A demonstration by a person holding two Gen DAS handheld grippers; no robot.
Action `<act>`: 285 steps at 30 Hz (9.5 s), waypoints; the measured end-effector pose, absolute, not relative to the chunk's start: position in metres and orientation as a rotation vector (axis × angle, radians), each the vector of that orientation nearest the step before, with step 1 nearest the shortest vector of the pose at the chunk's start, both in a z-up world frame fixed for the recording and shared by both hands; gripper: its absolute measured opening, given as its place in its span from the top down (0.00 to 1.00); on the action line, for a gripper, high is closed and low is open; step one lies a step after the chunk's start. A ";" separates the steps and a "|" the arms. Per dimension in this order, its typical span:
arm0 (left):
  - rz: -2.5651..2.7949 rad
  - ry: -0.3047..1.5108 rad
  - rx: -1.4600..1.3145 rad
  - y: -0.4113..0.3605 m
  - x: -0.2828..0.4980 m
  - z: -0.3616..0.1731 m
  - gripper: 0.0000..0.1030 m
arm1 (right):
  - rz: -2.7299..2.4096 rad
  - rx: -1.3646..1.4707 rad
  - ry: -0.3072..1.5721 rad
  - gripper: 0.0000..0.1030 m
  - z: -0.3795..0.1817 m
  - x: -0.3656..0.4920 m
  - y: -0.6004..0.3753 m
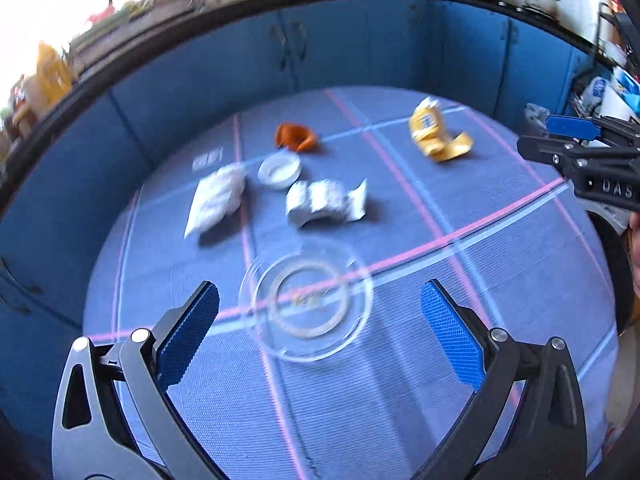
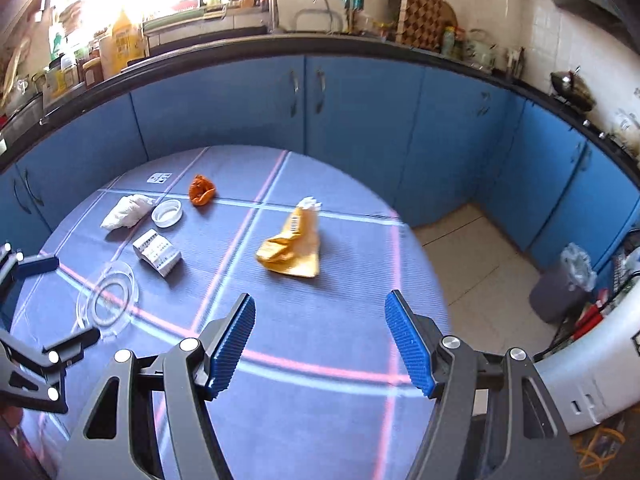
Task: Collect trash
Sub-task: 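Grasp the clear plastic lid with the left tool while the right grasps the yellow snack bag, then carry the lid and yellow bag over the black bin and open both tools, then grasp the white tissue bundle with the left tool while the right grasps the white medicine box, then carry the tissue and medicine box over the black bin and open both tools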
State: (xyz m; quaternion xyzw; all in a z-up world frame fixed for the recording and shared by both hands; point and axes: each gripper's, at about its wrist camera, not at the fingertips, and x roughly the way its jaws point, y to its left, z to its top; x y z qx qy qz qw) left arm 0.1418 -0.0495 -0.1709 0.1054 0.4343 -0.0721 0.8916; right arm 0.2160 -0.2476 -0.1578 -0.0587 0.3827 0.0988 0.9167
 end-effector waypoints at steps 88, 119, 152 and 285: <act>-0.373 0.711 0.177 -0.156 0.101 -0.069 0.16 | -0.031 -0.153 0.680 0.80 -0.091 0.100 -0.367; -0.688 0.631 0.349 -0.307 0.080 -0.038 0.13 | -0.342 -0.100 0.594 0.28 -0.077 0.059 -0.461; -0.274 0.687 0.180 -0.110 0.166 -0.056 0.03 | 0.084 -0.075 0.644 0.28 -0.104 0.164 -0.308; -0.771 0.731 0.417 -0.336 0.087 -0.072 0.79 | -0.159 -0.010 0.640 0.70 -0.089 0.065 -0.463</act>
